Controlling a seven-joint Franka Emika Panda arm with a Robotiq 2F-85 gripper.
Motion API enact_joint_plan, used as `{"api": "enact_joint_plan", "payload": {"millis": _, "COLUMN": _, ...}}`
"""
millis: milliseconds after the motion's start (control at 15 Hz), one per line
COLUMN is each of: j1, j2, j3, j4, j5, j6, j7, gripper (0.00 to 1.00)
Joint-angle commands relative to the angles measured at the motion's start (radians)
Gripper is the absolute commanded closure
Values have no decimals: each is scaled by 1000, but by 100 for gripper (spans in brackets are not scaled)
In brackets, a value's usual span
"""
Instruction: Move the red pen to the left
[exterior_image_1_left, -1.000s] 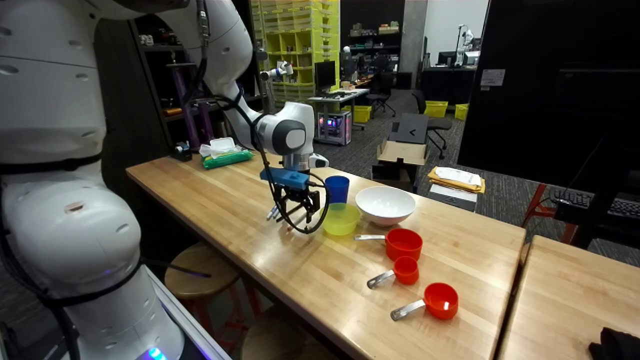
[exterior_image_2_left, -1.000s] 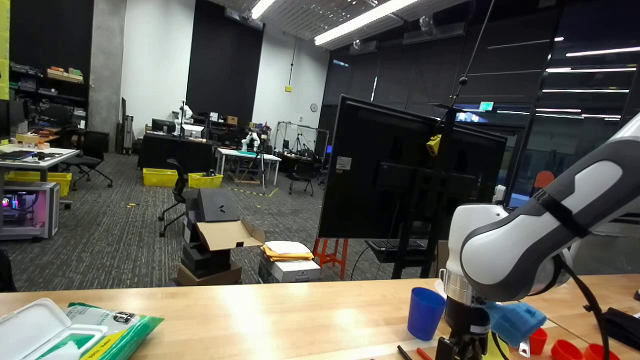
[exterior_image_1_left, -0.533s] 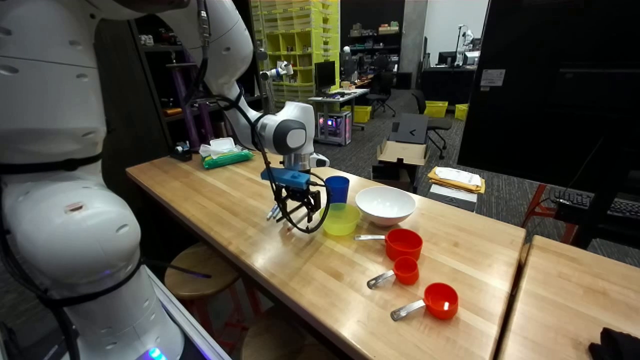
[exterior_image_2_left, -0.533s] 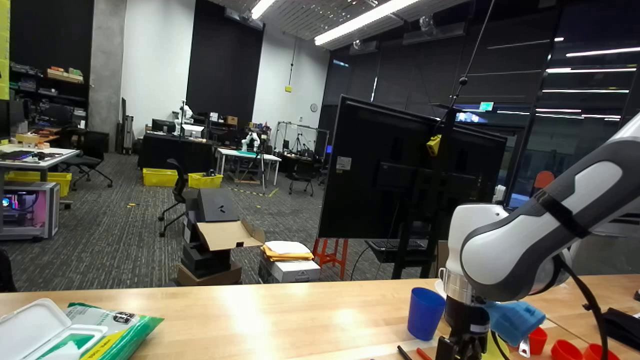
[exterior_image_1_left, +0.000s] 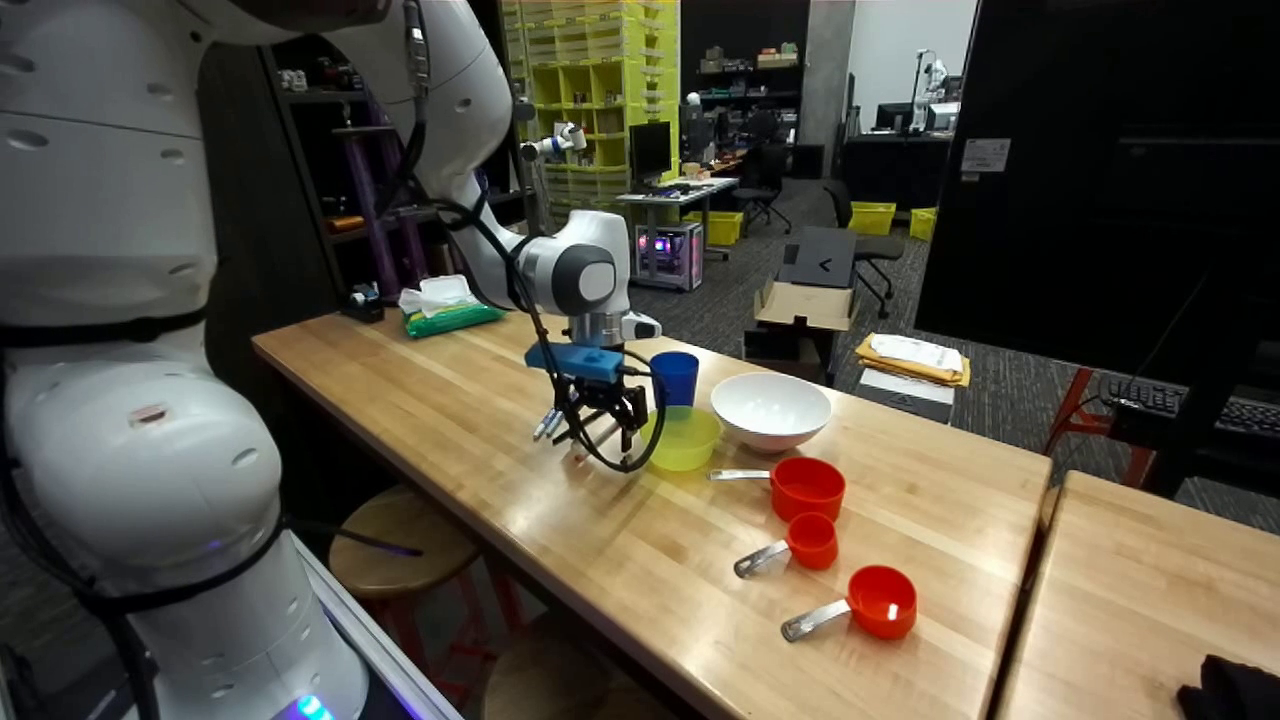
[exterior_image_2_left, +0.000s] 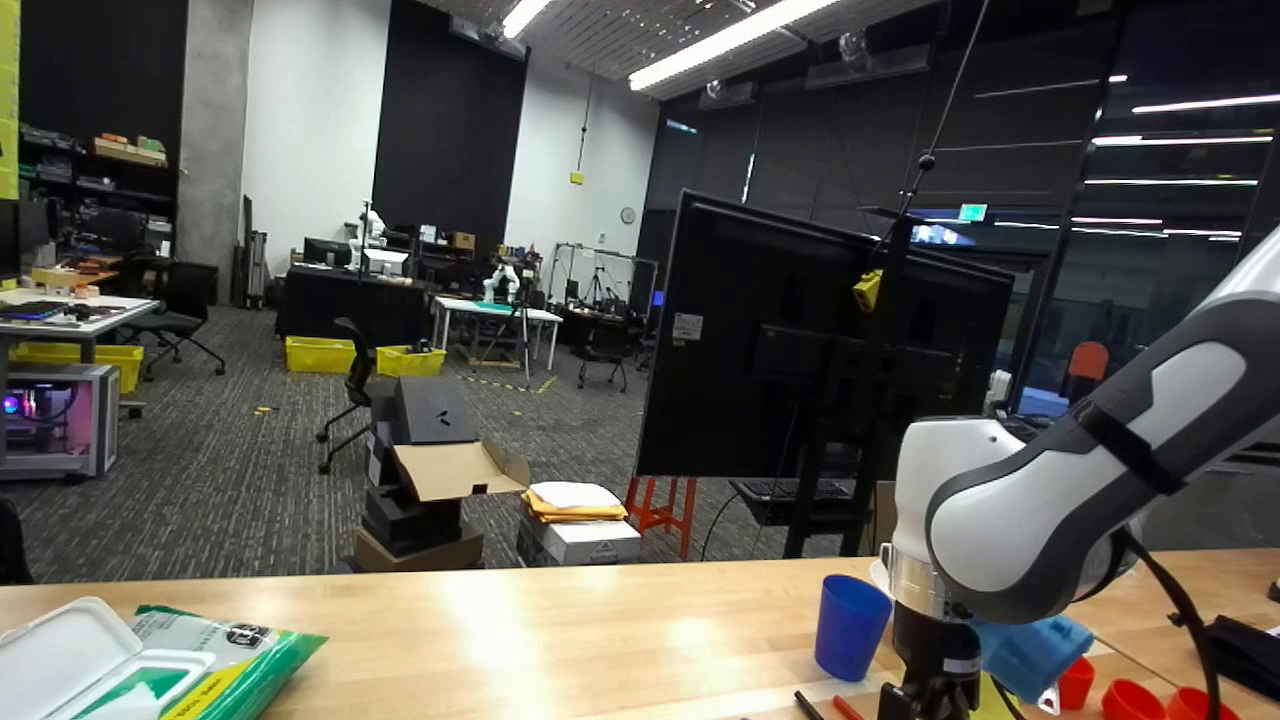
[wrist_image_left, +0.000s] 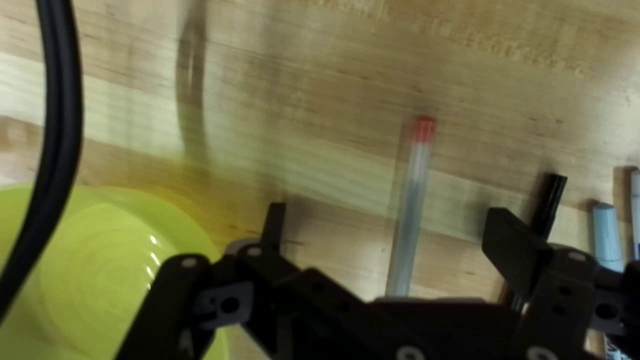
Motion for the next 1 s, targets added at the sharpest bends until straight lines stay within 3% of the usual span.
{"api": "enact_joint_plan", "payload": {"millis": 0, "j1": 5, "j2": 16, "j3": -8, "j4": 8, "j5": -19, "j6": 9, "j7": 32, "gripper": 0}}
{"api": "enact_joint_plan", "payload": {"millis": 67, "j1": 6, "j2": 17, "j3": -8, "j4": 9, "j5": -18, "j6": 7, "j7": 35, "gripper": 25}}
{"api": "enact_joint_plan", "payload": {"millis": 133, "j1": 6, "j2": 17, "j3": -8, "j4": 9, "j5": -18, "j6": 8, "j7": 36, "gripper": 26}}
{"api": "enact_joint_plan", "payload": {"millis": 333, "j1": 11, "j2": 13, "j3": -3, "j4": 12, "j5": -18, "j6": 3, "j7": 36, "gripper": 42}}
{"api": "enact_joint_plan", "payload": {"millis": 800, "j1": 21, "j2": 3, "j3": 10, "j4": 11, "j5": -18, "j6": -4, "j7": 39, "gripper": 93}}
{"api": "enact_joint_plan", "payload": {"millis": 933, "j1": 24, "j2": 5, "j3": 12, "j4": 10, "j5": -17, "j6": -3, "j7": 41, "gripper": 100}}
